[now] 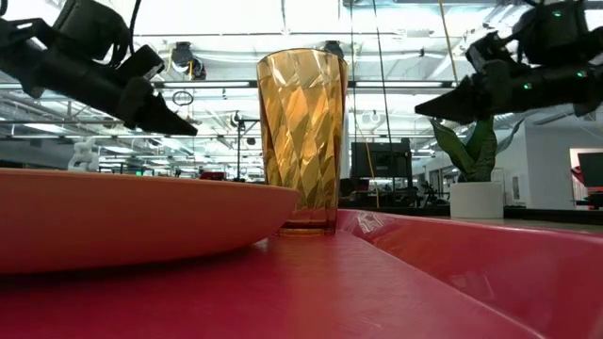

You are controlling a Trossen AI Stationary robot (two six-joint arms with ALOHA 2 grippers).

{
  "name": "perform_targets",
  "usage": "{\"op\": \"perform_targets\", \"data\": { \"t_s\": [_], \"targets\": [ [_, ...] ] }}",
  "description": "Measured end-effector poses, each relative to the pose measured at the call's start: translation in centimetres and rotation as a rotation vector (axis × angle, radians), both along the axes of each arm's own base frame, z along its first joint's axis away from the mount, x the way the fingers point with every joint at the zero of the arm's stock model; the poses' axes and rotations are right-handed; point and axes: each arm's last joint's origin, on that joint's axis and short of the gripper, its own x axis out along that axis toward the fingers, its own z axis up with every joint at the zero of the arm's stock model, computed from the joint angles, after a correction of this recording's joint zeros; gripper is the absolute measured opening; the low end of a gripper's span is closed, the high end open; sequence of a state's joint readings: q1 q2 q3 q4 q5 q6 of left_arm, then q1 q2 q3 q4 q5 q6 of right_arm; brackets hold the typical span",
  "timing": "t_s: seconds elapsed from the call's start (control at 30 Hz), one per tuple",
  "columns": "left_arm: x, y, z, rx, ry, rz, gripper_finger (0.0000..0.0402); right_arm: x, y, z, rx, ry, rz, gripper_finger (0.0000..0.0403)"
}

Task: Pick and place plate/cup/fork/spoon on tray
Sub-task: Return to Home Position

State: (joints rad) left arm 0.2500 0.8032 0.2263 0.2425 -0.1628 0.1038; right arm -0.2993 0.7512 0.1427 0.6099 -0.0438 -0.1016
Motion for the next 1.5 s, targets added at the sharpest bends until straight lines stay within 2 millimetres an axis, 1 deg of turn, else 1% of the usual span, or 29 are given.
{"op": "perform_targets", "data": {
  "t_s": [0.17, 0.4, 0.53, 0.7, 1.03, 1.23, 1.5],
  "targets": [
    [-0.3, 0.2, -0.6, 0.006, -0.042, -0.058, 0.0017, -1.2, 0.1, -1.1, 0.034, -0.004, -0.084, 0.0],
    [-0.4, 0.7, -0.6, 0.011, -0.053, -0.028, 0.0017, -1.8, 0.3, -0.8, 0.049, -0.035, -0.095, 0.0],
    [-0.5, 0.9, -0.6, 0.007, -0.045, -0.013, 0.0017, -2.2, 0.6, -0.9, 0.053, -0.018, -0.09, 0.0],
    [-0.7, 1.3, -0.6, 0.001, -0.047, 0.014, 0.0017, -2.9, 0.9, -1.0, 0.051, 0.003, -0.142, 0.0],
    [-0.8, 1.7, -0.7, -0.01, -0.049, 0.029, 0.0017, -3.6, 2.1, -0.8, 0.055, -0.015, -0.047, 0.0],
    [-0.9, 1.8, -0.7, -0.012, -0.051, 0.036, 0.0017, -4.1, 3.1, -0.2, 0.056, -0.08, 0.113, 0.0],
    [-0.9, 1.8, -0.6, -0.018, -0.061, 0.039, 0.0017, -4.9, 3.5, -0.2, 0.075, -0.098, 0.149, 0.0]
  ]
}}
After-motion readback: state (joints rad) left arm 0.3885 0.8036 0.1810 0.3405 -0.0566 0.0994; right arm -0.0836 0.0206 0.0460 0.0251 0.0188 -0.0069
